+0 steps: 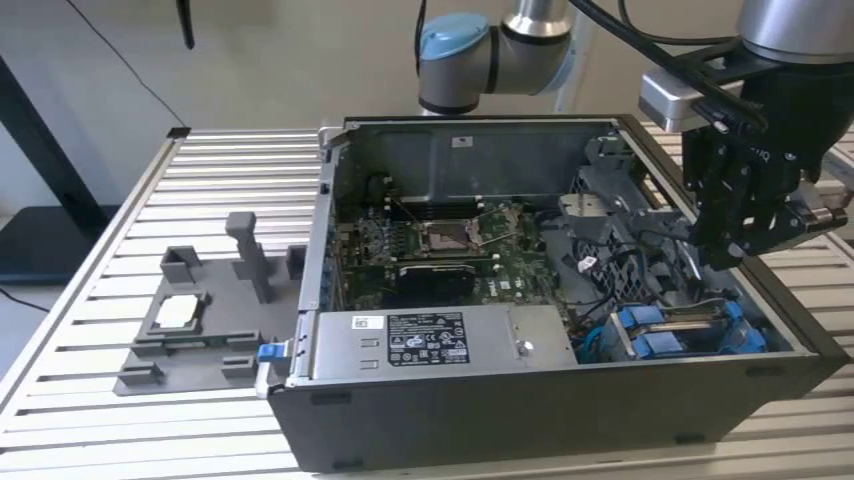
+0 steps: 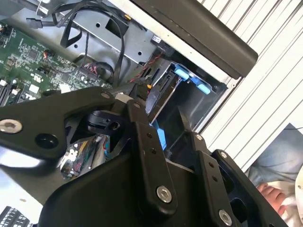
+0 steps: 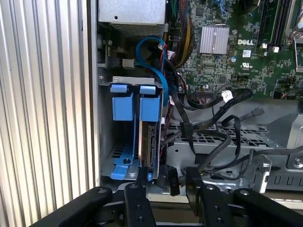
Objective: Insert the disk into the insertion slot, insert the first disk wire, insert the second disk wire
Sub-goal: 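Insert the first disk wire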
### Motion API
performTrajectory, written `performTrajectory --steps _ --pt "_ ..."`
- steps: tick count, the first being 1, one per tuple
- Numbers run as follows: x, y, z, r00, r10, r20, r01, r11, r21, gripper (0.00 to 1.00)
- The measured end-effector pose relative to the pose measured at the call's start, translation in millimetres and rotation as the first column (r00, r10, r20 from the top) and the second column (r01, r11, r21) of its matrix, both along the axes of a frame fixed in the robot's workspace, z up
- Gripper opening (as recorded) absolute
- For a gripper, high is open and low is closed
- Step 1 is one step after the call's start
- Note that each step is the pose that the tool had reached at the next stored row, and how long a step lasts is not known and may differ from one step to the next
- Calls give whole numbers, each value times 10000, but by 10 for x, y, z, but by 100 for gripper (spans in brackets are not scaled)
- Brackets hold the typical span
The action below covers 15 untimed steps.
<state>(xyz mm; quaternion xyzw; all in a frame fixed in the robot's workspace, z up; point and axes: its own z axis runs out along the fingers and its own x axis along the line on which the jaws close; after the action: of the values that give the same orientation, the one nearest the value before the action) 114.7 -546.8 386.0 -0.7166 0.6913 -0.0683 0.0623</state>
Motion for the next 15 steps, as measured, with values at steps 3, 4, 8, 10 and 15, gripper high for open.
performTrajectory --steps 3,4,8,10,15 --pt "0 0 0 10000 0 0 0 10000 -1 31" --pt "0 0 0 10000 0 0 0 10000 -1 25" --pt "0 1 -3 10000 0 0 0 10000 -2 25" --pt "0 1 -8 10000 0 0 0 10000 -2 25" --pt "0 0 -11 10000 0 0 0 10000 -2 25"
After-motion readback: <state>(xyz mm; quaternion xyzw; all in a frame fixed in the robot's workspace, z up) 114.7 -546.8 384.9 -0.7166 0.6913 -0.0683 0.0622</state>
